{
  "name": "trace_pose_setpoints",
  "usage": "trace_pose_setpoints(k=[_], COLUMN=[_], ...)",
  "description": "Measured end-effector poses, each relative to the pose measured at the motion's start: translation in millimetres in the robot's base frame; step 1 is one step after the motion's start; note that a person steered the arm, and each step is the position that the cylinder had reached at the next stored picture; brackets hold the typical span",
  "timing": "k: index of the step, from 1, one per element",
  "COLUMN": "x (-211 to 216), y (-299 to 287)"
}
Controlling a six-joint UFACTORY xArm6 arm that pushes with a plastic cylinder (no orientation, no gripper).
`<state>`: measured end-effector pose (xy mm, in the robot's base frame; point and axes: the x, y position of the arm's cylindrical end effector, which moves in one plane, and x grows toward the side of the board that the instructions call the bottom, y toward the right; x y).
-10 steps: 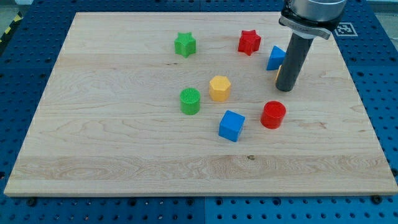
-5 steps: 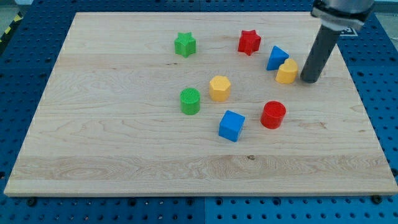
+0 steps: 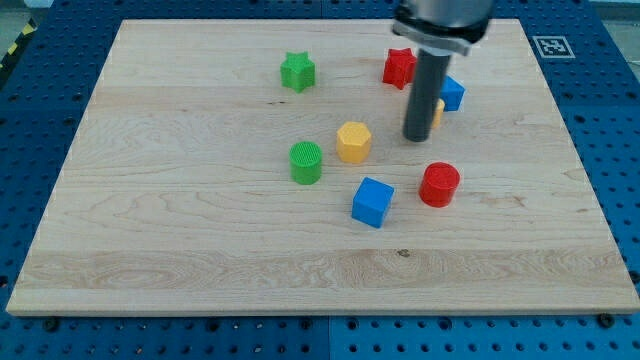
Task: Move the heart closer to the hexagon
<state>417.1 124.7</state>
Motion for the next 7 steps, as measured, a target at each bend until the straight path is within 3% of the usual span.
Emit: trace_pose_setpoints(k=[1,5,7], x=[0.8,-51.3,-13.5], y=[31.1,41.4,-37.1])
